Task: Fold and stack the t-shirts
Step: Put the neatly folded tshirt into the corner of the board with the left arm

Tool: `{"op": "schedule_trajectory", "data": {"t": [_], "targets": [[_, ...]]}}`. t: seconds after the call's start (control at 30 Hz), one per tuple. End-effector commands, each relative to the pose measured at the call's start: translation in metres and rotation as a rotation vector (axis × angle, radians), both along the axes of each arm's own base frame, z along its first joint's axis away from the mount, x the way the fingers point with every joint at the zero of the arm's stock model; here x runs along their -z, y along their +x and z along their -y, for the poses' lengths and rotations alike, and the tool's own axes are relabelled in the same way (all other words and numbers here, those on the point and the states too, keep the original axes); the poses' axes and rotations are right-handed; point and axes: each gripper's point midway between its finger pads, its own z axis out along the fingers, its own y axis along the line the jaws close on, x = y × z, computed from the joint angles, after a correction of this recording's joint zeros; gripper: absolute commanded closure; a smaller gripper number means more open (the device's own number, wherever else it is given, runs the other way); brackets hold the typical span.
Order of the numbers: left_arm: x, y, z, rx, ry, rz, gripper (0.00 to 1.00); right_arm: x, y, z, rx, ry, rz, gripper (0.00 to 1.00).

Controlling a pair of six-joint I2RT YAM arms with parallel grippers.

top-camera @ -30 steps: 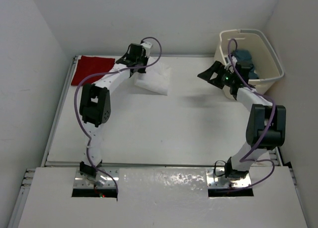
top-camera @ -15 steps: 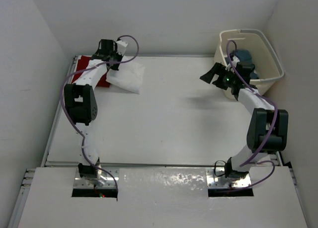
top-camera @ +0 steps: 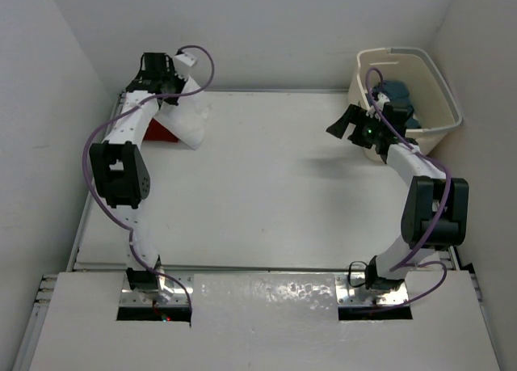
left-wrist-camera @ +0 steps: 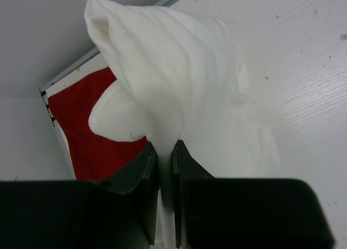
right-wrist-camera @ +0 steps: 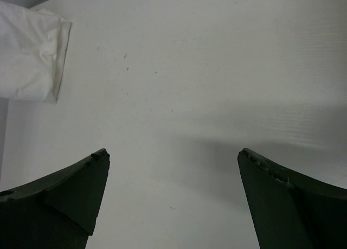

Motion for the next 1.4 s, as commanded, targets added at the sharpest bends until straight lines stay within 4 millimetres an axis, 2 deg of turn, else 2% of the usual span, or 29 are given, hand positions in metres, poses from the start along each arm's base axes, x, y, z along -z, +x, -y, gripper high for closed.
{"op": "schedule_trajectory", "data": {"t": [0.0, 0.03, 0.17, 0.4, 0.63, 0.8, 0.9, 0.93, 0.97, 1.13, 1.2, 1.23, 1.27, 1.37], "targets": [[-0.082, 0.001, -0.005, 0.01, 0.0, 0.183, 1.0, -0.017, 0.005, 0.004, 0.004, -0.028, 0.056, 0.01], [-0.085, 0.001, -0.021, -0.025, -0.003, 0.188, 1.0, -0.018, 0.004, 0.004, 0.004, -0.028, 0.056, 0.01], [-0.093, -0.001, -0.032, -0.048, -0.012, 0.195, 1.0, -0.018, 0.004, 0.004, 0.004, -0.031, 0.058, 0.01], [-0.121, 0.0, -0.038, -0.042, -0.013, 0.255, 1.0, -0.018, 0.005, 0.004, 0.009, -0.033, 0.059, 0.01], [-0.129, 0.002, -0.048, -0.07, -0.008, 0.275, 1.0, -0.013, 0.005, 0.007, 0.016, -0.042, 0.047, 0.01], [-0.115, 0.006, -0.064, -0.085, -0.019, 0.251, 1.0, -0.01, 0.005, 0.008, 0.018, -0.051, 0.03, 0.01], [-0.097, 0.011, -0.079, -0.101, -0.049, 0.221, 1.0, -0.008, 0.005, 0.008, 0.019, -0.049, 0.022, 0.01], [-0.092, 0.013, -0.09, -0.125, -0.059, 0.218, 1.0, -0.006, 0.005, 0.008, 0.019, -0.051, 0.017, 0.01], [-0.076, 0.018, -0.094, -0.134, -0.065, 0.19, 1.0, -0.006, 0.005, 0.009, 0.022, -0.049, 0.013, 0.01], [-0.055, 0.03, -0.126, -0.193, -0.04, 0.176, 1.0, -0.004, 0.004, 0.009, 0.025, -0.046, -0.011, 0.01], [-0.054, 0.036, -0.136, -0.19, -0.056, 0.191, 1.0, -0.005, 0.003, 0.009, 0.026, -0.054, -0.015, 0.01], [-0.039, 0.04, -0.14, -0.196, -0.072, 0.167, 1.0, -0.005, 0.003, 0.011, 0.03, -0.059, -0.018, 0.01], [-0.043, 0.045, -0.141, -0.187, -0.08, 0.181, 1.0, -0.005, 0.003, 0.012, 0.034, -0.068, -0.023, 0.01], [-0.025, 0.054, -0.15, -0.205, -0.092, 0.172, 1.0, -0.006, 0.005, 0.015, 0.047, -0.083, -0.029, 0.01]]}}
